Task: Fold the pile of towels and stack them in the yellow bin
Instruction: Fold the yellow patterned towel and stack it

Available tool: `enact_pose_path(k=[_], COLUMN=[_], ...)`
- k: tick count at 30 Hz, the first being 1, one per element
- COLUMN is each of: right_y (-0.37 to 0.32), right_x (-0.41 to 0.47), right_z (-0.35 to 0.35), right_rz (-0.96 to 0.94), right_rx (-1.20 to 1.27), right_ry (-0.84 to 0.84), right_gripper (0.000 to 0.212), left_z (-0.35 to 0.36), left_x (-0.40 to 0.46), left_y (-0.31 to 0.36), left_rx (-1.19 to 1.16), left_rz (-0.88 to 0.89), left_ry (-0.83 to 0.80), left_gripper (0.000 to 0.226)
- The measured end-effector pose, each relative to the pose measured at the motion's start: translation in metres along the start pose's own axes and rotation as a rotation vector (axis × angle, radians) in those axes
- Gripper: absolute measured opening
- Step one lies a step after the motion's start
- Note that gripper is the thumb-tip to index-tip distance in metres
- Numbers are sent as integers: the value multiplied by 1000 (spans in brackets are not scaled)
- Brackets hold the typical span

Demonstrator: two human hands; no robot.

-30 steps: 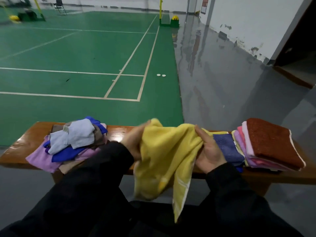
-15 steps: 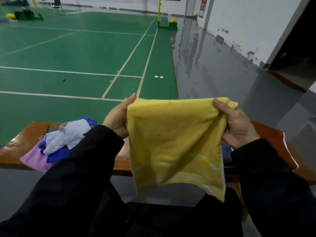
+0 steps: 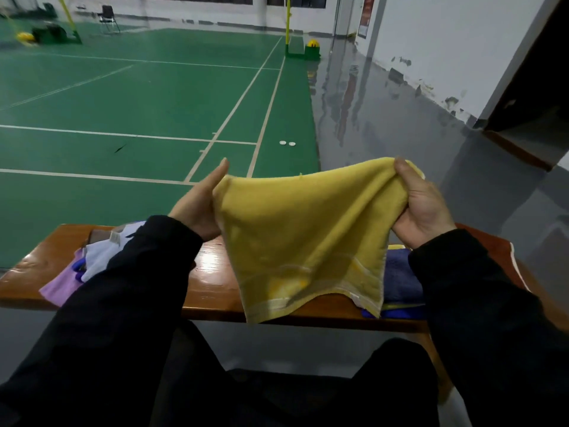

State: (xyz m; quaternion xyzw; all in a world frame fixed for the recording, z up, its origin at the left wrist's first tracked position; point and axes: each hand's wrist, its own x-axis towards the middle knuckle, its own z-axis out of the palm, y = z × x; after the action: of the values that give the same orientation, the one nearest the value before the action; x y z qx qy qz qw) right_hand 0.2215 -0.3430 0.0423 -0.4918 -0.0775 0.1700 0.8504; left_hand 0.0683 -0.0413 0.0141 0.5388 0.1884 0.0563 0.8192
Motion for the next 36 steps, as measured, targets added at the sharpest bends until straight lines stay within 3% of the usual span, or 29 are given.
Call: enact_pose_path(k=[2, 5, 7, 9, 11, 13, 15, 17, 23, 25, 27, 29, 33, 36], right_y=[0, -4, -1, 16, 33, 42, 42, 38, -5, -18, -24, -26, -28, -28], right_x=[0, -4, -3, -11, -20, -23, -20, -14, -6, -6, -5, -5, -5, -9], right_z=[1, -1, -10, -22, -27, -23, -20, -21, -20, -20, -20, -17, -16, -16], right_rz=[28, 34, 117, 323, 427, 356, 286, 248, 28, -50, -88, -83, -71, -167], right_rx=[57, 179, 78, -206, -254, -80, 39, -8, -138, -144, -143, -138, -152, -254], right_ry=[-67, -138, -187, -250, -207, -120, -81, -62, -26, -48, -77, -97, -42, -1], right_gripper=[27, 40, 48, 47, 42, 31, 28, 24, 32, 27, 30, 27, 29, 12], left_z=[-2, 5, 12, 18, 19, 24, 25, 25, 21, 21, 24, 21, 12, 8], left_x=[-7, -17, -20, -22, -18, -19, -23, -21, -3, -4, -12, -13, -5, -7], left_y=[-17, -42, -51, -59, -80, -103, -118, -114, -33, -8, 8, 10, 5, 6], left_rx=[-141, -168, -222, -370, -540, -579, -474, -332, 259, 102, -147, -181, -126, -72], left_rz=[1, -14, 0, 25, -25, -85, -144, -179, 318, 353, 274, 256, 358, 424], left_ry=[-232, -363, -340, -209, -77, -31, -105, -92, 364, 303, 83, -63, 39, 162], left_gripper=[38, 49, 37, 25, 48, 58, 51, 38, 27, 26, 28, 34, 34, 29])
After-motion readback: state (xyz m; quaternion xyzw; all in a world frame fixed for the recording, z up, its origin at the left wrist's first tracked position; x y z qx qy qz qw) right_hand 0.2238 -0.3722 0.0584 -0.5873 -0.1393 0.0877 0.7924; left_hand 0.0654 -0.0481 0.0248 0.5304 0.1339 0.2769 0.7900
